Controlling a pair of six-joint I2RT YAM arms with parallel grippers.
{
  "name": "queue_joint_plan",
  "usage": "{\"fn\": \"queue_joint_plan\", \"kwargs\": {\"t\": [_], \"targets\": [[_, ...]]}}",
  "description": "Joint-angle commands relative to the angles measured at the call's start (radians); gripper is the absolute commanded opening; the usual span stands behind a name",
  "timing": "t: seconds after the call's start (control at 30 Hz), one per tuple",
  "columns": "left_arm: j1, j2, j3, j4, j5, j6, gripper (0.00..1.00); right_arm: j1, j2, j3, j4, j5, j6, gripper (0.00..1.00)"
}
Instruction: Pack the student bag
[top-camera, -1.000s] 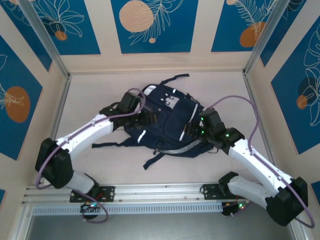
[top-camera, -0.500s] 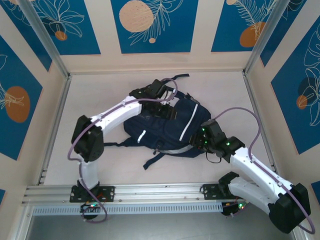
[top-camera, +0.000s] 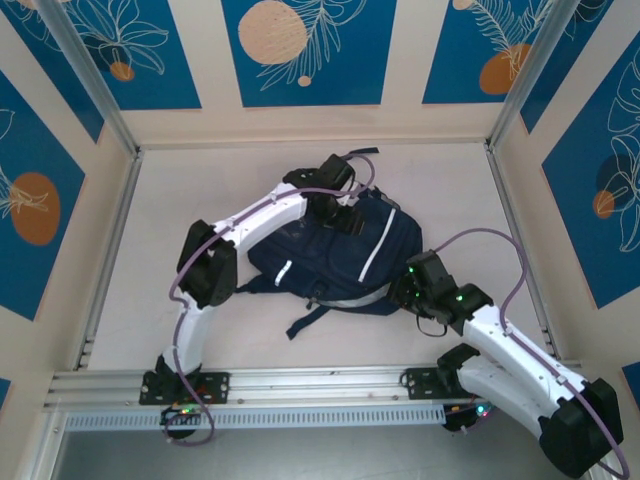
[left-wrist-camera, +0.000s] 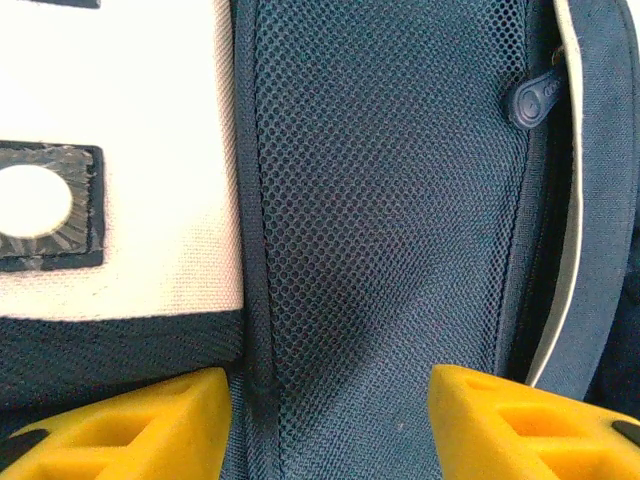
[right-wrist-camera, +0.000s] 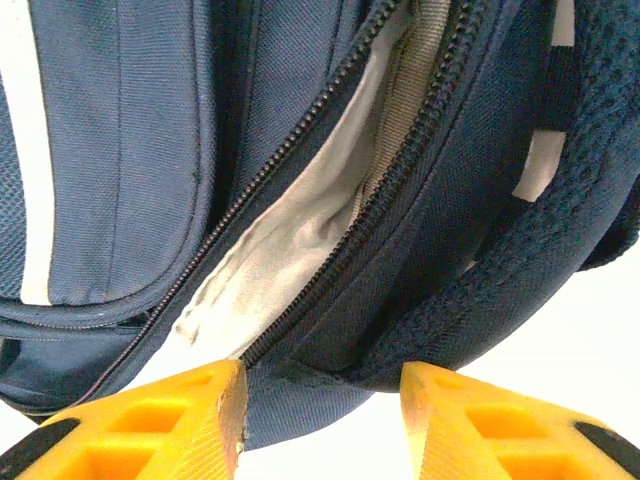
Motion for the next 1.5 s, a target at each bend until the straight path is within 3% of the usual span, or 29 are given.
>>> {"fn": "queue_joint_plan", "kwargs": {"t": [0.0, 0.53, 0.6, 0.73, 0.77, 0.97, 1.2, 1.33, 1.47], "targets": [[-0.004, 0.067, 0.026, -0.069, -0.043, 0.028, 0.56, -0.006, 0.021, -0.013, 0.013, 0.012, 0.019, 0.45], [-0.07, 0.207, 0.103, -0.104, 0.013, -0.013, 0.54, -0.104, 0.135, -0.023, 0.141, -0.079, -0.028, 0.46], [-0.072, 0.212, 0.098, -0.091, 0.042, -0.033, 0.44, -0.117, 0.144, -0.026, 0.155, -0.093, -0.036, 0.46], [-0.071, 0.202, 0.082, -0.062, 0.054, -0.064, 0.04, -0.141, 0.172, -0.024, 0.17, -0.093, -0.052, 0.45], [-0.071, 0.194, 0.076, -0.056, 0.053, -0.069, 0.0, -0.146, 0.179, -0.022, 0.171, -0.09, -0.055, 0.45], [-0.024, 0.046, -0.092, 0.084, 0.093, -0.178, 0.0, -0.186, 0.267, 0.026, 0.19, -0.072, -0.099, 0.45], [0.078, -0.156, -0.318, 0.268, 0.197, -0.359, 0.0, -0.231, 0.457, 0.209, 0.23, -0.067, -0.208, 0.46], [0.123, -0.196, -0.305, 0.271, 0.214, -0.464, 0.0, -0.23, 0.525, 0.336, 0.207, -0.093, -0.264, 0.45], [0.168, -0.2, -0.242, 0.243, 0.224, -0.589, 0.0, -0.176, 0.453, 0.372, 0.184, -0.087, -0.32, 0.44]]}}
